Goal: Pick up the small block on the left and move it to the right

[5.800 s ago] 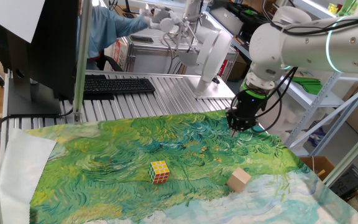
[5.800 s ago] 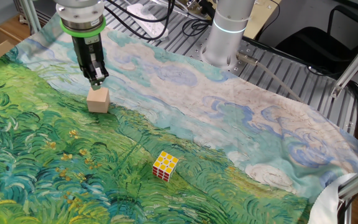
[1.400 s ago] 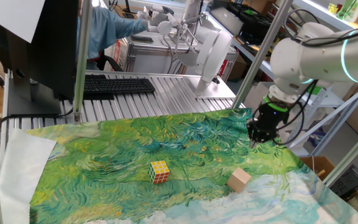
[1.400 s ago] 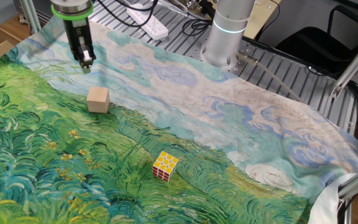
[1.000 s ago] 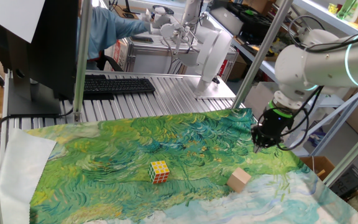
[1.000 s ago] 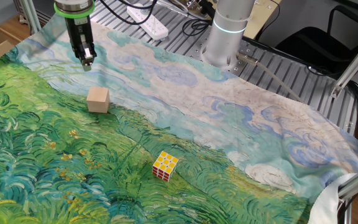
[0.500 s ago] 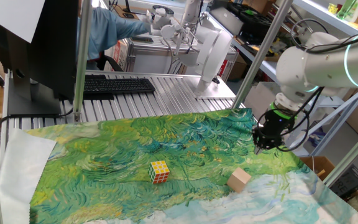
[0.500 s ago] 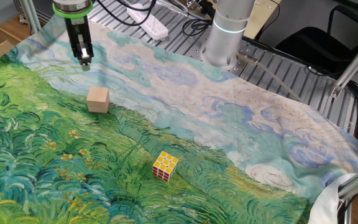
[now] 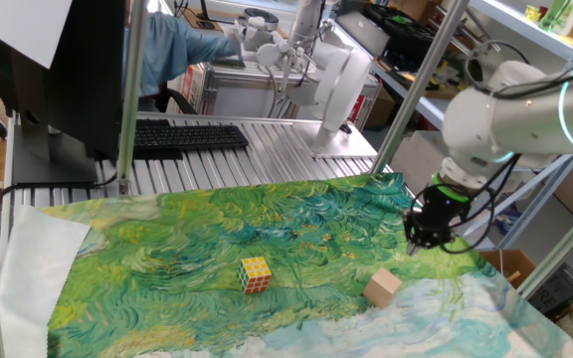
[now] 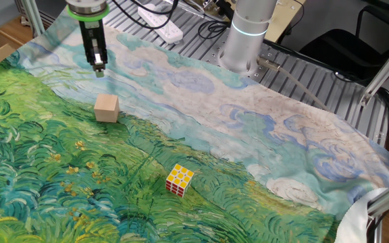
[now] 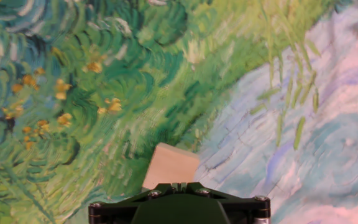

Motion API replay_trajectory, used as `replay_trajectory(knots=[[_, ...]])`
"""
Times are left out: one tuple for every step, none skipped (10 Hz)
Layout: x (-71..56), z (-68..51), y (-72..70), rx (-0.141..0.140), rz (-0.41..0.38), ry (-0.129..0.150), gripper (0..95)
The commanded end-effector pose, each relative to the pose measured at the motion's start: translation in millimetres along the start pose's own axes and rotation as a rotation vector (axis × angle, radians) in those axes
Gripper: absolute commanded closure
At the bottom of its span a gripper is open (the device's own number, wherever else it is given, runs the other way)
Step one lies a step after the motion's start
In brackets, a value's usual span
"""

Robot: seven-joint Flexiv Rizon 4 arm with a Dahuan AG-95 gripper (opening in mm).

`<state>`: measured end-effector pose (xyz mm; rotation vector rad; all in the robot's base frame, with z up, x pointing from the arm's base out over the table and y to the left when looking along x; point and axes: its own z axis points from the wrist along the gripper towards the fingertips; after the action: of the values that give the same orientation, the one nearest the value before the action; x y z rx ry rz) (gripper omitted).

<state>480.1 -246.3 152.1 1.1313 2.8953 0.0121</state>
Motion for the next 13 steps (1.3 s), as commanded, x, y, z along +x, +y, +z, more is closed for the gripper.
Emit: replay_trajectory(knots=[[-0.7,-0.1,1.0,-0.006,0.012,0.006,95.0],[-0.6,0.0,1.0,-0.014,0.031,0.01,95.0],[1.1,1.9,1.5,-0.051,0.055,0.024,95.0],[2.4,3.6,2.0,-0.046,0.049,0.017,95.0],[3.0,4.9,2.4,-0.042,0.049,0.014,95.0],[4.0,6.5,2.8,-0.042,0.051,0.012,95.0],[6.2,10.0,3.7,-0.04,0.058,0.008,95.0],[8.2,12.8,4.3,-0.038,0.061,0.003,95.0],[9.0,14.3,4.6,-0.035,0.061,-0.002,95.0],[8.9,15.2,4.8,-0.035,0.063,-0.005,95.0],[8.5,17.9,5.4,-0.033,0.064,-0.012,95.0],[8.0,21.3,6.4,-0.026,0.067,-0.023,95.0],[7.6,24.4,7.2,-0.02,0.066,-0.035,95.0]])
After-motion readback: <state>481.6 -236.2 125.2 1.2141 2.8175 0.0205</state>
